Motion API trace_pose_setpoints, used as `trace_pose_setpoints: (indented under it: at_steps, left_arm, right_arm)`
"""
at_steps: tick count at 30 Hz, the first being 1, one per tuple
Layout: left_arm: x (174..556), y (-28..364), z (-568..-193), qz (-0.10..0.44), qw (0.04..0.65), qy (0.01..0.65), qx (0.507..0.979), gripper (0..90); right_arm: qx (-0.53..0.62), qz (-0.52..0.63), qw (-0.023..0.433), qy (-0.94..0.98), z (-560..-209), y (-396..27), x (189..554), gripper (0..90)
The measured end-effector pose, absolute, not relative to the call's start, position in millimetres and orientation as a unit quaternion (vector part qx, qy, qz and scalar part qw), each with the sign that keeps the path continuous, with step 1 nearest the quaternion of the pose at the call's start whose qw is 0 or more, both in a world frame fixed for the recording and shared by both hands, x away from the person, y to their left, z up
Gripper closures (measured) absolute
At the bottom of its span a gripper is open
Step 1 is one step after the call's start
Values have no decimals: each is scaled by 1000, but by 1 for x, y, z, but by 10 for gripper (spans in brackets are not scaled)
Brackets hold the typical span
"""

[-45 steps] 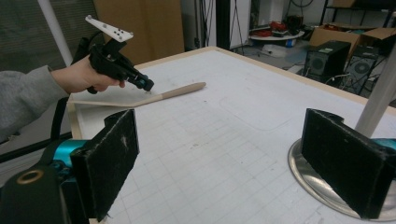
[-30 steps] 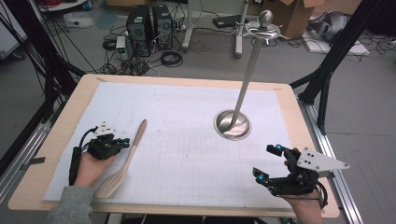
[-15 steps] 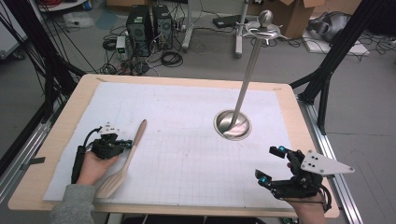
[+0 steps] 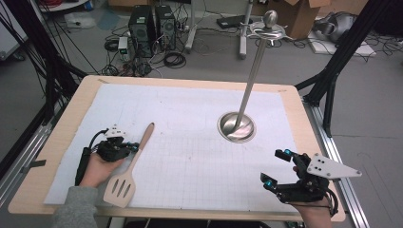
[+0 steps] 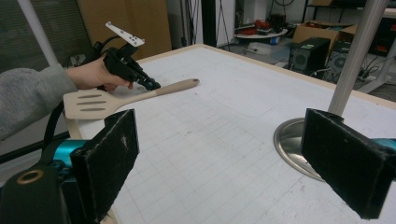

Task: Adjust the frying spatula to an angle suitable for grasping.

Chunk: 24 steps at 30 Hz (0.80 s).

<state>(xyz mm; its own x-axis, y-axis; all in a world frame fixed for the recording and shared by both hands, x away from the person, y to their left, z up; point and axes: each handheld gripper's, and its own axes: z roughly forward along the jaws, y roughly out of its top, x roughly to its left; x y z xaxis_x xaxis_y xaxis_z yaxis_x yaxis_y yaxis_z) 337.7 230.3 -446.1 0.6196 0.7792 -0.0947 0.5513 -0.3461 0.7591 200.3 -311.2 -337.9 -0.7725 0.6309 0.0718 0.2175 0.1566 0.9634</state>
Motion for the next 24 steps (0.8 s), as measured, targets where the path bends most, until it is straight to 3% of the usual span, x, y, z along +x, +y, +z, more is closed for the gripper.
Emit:
trace_pose_setpoints:
  at_steps: [24]
  left_arm:
    - [343,213,-450,117,420,367,822,897]
  right_arm:
    - [296,578,178,739,-341,-315,196,107]
